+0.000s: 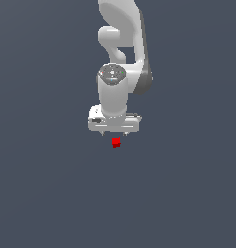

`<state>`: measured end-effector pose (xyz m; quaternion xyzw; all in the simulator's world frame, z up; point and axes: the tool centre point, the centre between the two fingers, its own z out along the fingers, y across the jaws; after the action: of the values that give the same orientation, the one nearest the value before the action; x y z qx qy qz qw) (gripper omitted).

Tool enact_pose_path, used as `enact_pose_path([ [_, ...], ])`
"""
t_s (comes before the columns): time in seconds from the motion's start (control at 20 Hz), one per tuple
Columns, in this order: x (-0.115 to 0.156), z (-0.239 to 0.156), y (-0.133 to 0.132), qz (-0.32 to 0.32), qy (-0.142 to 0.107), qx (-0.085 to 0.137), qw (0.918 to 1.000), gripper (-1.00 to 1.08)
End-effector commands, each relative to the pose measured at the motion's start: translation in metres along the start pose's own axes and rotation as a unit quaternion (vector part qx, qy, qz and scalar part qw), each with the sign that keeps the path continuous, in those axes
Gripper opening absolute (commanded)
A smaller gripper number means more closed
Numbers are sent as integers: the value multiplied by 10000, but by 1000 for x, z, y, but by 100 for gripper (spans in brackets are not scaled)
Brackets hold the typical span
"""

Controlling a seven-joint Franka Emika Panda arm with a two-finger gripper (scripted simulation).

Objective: Pick up the red cube and move it to a goal position.

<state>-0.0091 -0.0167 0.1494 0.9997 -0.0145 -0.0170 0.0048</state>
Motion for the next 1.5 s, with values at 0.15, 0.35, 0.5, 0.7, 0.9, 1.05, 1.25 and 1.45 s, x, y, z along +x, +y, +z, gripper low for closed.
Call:
enact_pose_path([
  [0.15,-1,2,0,-11,3,1,10000,100],
  [0.35,-3,12,-1,-63,16,4,10000,100],
  [0.5,-6,24,-2,-129,33,8,9999,100],
  [0.7,-11,48,-3,-254,65,17,9997,100],
  [0.9,-17,78,-5,-413,106,27,9991,100],
  [1.05,-20,98,-6,-514,131,34,9986,100],
  [1.25,-23,117,-7,-613,157,39,9980,100],
  [1.45,-25,128,-8,-670,171,42,9976,100],
])
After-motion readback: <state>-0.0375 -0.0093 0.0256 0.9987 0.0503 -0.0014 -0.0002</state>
